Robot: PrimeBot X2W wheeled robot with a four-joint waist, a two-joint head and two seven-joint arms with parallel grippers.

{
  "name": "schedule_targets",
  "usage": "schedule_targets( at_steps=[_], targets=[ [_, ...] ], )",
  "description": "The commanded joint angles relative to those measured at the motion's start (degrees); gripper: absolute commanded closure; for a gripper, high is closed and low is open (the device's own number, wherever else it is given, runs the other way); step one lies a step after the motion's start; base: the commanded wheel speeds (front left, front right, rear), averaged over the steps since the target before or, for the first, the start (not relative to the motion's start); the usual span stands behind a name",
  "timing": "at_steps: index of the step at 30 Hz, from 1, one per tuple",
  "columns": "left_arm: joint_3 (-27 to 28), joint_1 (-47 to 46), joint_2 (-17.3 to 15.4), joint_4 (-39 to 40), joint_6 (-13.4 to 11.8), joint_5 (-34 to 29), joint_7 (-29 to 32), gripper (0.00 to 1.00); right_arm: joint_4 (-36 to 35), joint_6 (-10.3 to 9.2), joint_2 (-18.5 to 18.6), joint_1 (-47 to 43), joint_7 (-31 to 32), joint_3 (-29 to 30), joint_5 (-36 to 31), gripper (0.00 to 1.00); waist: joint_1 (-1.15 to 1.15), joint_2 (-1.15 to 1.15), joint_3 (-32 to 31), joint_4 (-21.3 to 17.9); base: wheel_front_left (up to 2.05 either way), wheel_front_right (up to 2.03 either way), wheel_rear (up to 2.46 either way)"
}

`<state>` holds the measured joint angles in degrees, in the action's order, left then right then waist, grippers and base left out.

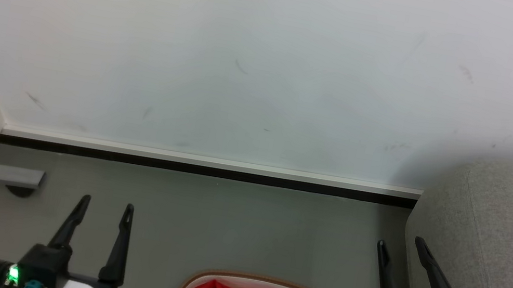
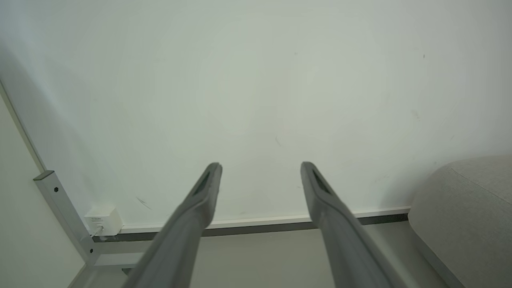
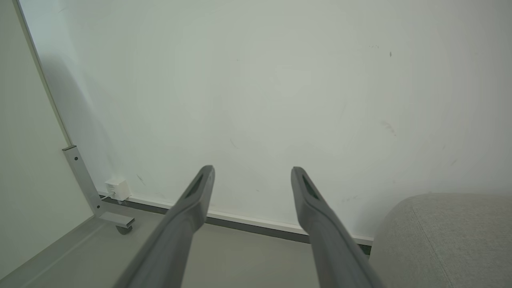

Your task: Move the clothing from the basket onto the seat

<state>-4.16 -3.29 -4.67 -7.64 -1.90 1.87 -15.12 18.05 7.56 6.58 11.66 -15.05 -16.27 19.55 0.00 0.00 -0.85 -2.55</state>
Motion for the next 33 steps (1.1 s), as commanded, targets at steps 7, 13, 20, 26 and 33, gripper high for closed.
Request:
schedule_targets(
  at_steps=[7,13,20,26,33],
  targets=[
    [0.56,-0.18,0.13,-0.32,0.29,-0.01,-0.06,0.00,0.16,-0.14,0.10,0.59,-0.19,0.16,-0.30,0.00,0.00,0.00,-0.01,-0.18,0.00,0.00,0.00],
    [0.97,-0.29,0.39,0.05,0.44,0.48,-0.06,0.00,-0.29,-0.14,-0.03,0.89,-0.19,0.48,-0.15,0.00,0.00,0.00,0.29,-0.77,0.00,0.00,0.00],
    [1.68,-0.44,0.60,0.33,0.91,1.14,-0.05,0.00,-0.75,-0.14,0.49,2.46,-0.10,1.47,0.71,0.00,0.00,0.00,2.17,-3.04,0.00,0.00,0.00],
    [1.92,-2.71,0.88,0.19,1.87,1.48,-0.05,0.00,-2.30,-0.14,0.86,5.15,-0.09,3.37,1.07,0.00,0.00,0.00,6.77,-5.33,0.00,0.00,0.00],
    [1.27,-7.13,1.23,-2.36,4.52,3.42,-0.05,0.00,-4.91,-0.14,0.61,8.65,-0.09,6.35,1.53,0.00,0.00,0.00,13.38,-7.91,0.00,0.00,0.00]
  ],
)
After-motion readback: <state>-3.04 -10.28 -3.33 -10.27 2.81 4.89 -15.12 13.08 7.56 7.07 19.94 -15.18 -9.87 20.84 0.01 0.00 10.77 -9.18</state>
